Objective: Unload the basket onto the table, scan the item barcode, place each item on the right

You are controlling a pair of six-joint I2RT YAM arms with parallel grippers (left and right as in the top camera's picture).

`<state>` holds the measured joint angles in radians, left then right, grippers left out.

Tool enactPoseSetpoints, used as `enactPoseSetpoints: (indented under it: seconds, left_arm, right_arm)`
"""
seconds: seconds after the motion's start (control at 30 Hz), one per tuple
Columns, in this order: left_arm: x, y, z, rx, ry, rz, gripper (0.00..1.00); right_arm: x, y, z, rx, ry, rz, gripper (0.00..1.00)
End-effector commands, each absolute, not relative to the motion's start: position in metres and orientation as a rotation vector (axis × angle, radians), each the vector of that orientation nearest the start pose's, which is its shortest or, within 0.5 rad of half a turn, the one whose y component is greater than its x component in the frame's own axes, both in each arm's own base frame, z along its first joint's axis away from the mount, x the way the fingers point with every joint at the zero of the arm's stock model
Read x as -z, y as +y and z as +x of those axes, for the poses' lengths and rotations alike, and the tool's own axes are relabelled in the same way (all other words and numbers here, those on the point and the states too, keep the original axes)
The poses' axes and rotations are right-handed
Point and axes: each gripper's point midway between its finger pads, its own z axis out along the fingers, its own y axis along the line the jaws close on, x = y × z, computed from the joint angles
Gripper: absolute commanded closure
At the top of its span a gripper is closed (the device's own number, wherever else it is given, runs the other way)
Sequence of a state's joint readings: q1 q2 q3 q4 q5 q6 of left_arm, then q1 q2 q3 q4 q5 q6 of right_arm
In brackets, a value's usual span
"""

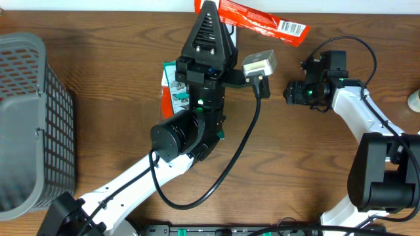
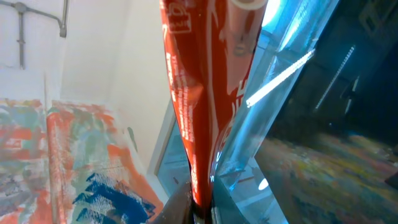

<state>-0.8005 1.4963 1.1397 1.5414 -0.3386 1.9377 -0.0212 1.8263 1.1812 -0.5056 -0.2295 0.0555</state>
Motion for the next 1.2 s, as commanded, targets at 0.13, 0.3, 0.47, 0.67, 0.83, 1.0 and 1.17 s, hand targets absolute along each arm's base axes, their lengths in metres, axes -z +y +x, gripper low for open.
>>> enactPoseSetpoints:
  seconds: [0.13, 0.3, 0.47, 0.67, 0.83, 1.0, 1.17]
  left_arm:
    - [-0.575, -0.197, 0.265, -1.173, 0.399, 0.274, 0.93]
    - [-0.575, -0.198, 0.265, -1.172, 0.399, 0.273, 0.93]
    - [-0.567, -0.198, 0.279, -1.171, 0.470, 0.308, 0.93]
    - [-0.500, -0.208, 0.354, -1.073, 0.884, 0.527, 0.93]
    - [-0.465, -0.209, 0.381, -0.909, 1.044, 0.545, 0.92]
    - [-0.420, -0.205, 0.404, -0.749, 1.250, 0.519, 0.93]
    - [-0.360, -0.207, 0.415, -0.576, 1.483, 0.506, 0.93]
  right_arm:
    - [-0.043, 0.031, 0.414, -0.315, 2.728, 0.023, 0.27]
    - [-0.043, 0.031, 0.414, -0.315, 2.728, 0.023, 0.27]
    - [-0.043, 0.031, 0.414, -0.315, 2.729, 0.023, 0.27]
    - [-0.042, 0.031, 0.413, -0.317, 2.731, 0.029, 0.28]
    - [-0.042, 0.031, 0.413, -0.317, 2.733, 0.029, 0.29]
    - [-0.043, 0.031, 0.415, -0.317, 2.726, 0.033, 0.30]
    - [-0.043, 0.031, 0.415, -0.317, 2.725, 0.032, 0.31]
